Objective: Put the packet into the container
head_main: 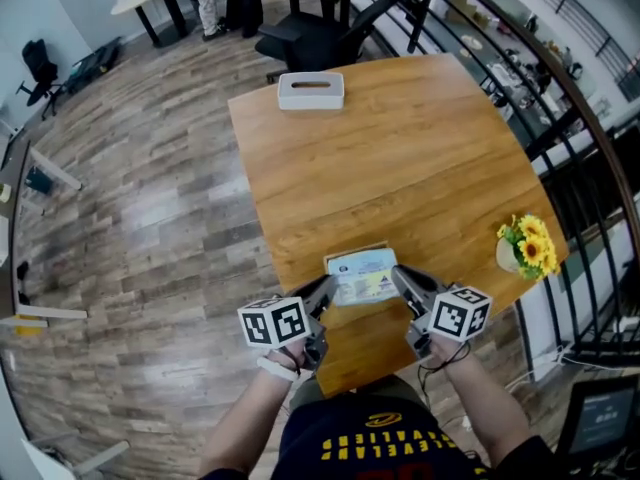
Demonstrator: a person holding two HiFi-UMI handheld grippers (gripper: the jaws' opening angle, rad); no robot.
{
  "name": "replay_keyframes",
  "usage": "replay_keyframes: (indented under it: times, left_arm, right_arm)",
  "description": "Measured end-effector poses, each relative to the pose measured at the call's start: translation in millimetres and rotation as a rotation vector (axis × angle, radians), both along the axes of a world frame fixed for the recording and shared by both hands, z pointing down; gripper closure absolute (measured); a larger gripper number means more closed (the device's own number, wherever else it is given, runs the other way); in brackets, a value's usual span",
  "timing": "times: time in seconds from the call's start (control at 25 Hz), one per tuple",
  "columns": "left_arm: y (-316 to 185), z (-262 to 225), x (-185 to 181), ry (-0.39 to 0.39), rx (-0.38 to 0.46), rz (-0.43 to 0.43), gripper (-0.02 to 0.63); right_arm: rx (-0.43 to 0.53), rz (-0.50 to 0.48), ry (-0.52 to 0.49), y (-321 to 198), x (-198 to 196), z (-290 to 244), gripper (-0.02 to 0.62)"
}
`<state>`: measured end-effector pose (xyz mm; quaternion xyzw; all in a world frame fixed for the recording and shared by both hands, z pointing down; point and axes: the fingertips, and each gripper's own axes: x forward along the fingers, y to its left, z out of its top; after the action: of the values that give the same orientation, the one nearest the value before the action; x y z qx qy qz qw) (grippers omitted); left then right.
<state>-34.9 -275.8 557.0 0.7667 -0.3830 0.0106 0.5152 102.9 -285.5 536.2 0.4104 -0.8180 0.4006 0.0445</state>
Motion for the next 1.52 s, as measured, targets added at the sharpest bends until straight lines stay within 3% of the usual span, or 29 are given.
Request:
replay_keyframes:
  times: [0.24, 0.52, 0.8, 0.96, 1.16, 1.36, 1.52]
  left_arm:
    - [-9.8, 21.9, 6.6, -0.001, -0.060, -0.026, 0.558]
    - [-14.0, 54.8, 12.1, -0.066, -0.116, -0.013, 0.558]
    - [-12.9, 70.2, 20.4, -0.259, -0.106, 0.070, 0.557]
    - [-13.0, 69.2, 19.2, -0.335, -0.087, 0.091, 0.557]
    - [-12.8, 65.1, 10.8, -0.402, -0.073, 0.075, 0.536]
    - [-9.4, 58.8, 6.5, -0.396, -0.047, 0.059, 0.510]
    - [-6.5, 39.2, 6.8, -0.347, 0.019, 0.037, 0.492]
  right_arm:
    - [-0.077, -0.015, -0.007, -17.8, 4.5, 33.8, 0.568]
    - [-0.146, -0.028, 0.046, -23.7, 8.9, 73.4, 0.566]
    - [-0.188, -0.042, 0.157, -21.2, 13.3, 96.7, 0.566]
    - [-0.165, -0.062, 0.232, -18.4, 12.0, 102.8, 0.565]
    - [-0.122, -0.071, 0.272, -21.6, 9.9, 96.6, 0.518]
    - [-0.075, -0.045, 0.307, -26.2, 16.2, 86.7, 0.479]
    - [-0.007, -0.042, 0.310, -23.7, 18.1, 64.2, 0.462]
